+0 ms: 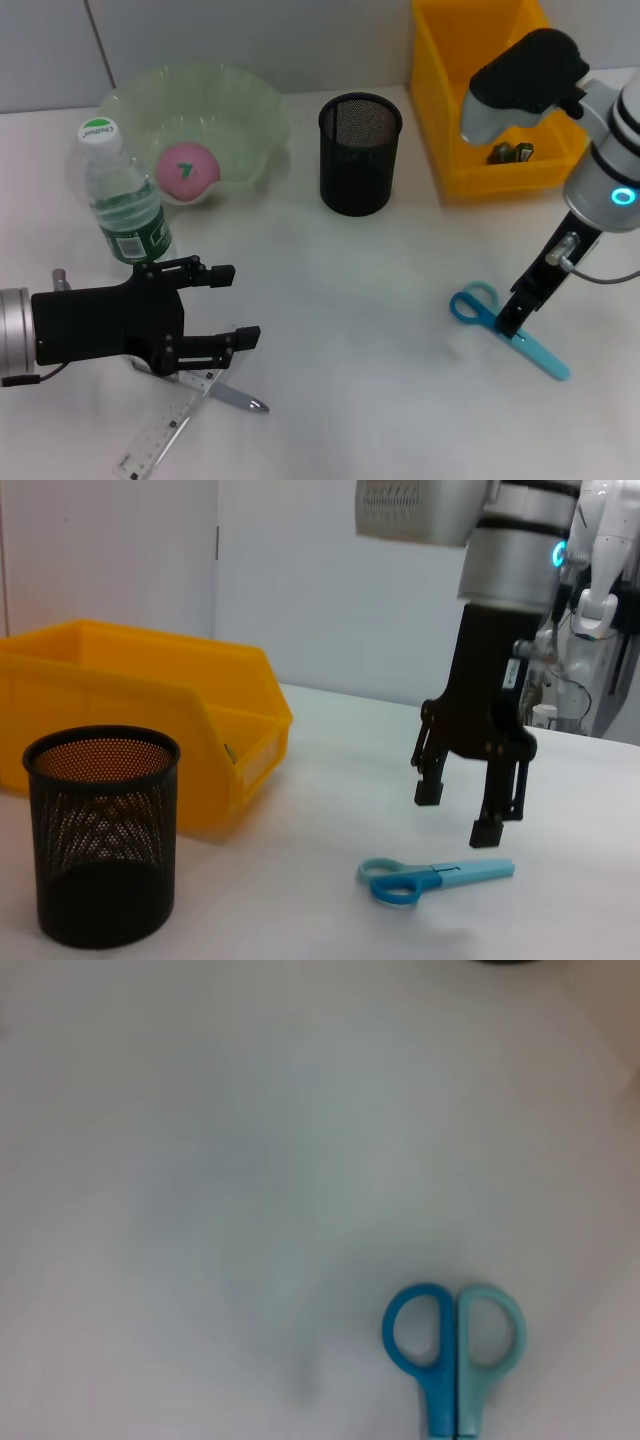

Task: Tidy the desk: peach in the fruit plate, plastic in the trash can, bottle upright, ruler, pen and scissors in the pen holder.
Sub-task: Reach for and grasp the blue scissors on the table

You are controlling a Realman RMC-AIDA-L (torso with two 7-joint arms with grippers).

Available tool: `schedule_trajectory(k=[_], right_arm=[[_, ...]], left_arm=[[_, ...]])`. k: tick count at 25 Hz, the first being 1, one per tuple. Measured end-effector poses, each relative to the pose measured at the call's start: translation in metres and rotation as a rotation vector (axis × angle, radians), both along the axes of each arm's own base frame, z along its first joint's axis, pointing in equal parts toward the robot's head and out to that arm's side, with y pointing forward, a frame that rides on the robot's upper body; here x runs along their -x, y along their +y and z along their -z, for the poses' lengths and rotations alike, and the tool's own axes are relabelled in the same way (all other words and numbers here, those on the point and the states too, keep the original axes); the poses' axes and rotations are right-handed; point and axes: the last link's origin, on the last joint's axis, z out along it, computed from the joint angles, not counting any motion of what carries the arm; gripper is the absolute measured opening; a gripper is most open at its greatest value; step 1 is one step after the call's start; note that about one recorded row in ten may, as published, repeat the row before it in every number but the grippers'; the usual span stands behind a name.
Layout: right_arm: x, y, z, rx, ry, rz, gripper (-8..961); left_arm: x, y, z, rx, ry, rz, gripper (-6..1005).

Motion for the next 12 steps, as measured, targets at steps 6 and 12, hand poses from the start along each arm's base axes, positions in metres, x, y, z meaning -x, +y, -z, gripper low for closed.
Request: schedule_trajectory(k=[6,12], right_arm=[[-0.008,0.003,0.009,-0.002,0.005,0.016,797],[-0.013,0.007,0.018,0.000,0.006,0.017,797]], left_arm=[[-0.001,0.000,0.000,0.001,-0.003,-0.001,801],[0.000,0.001,0.000,-0.002,-0.004,-0.002,801]])
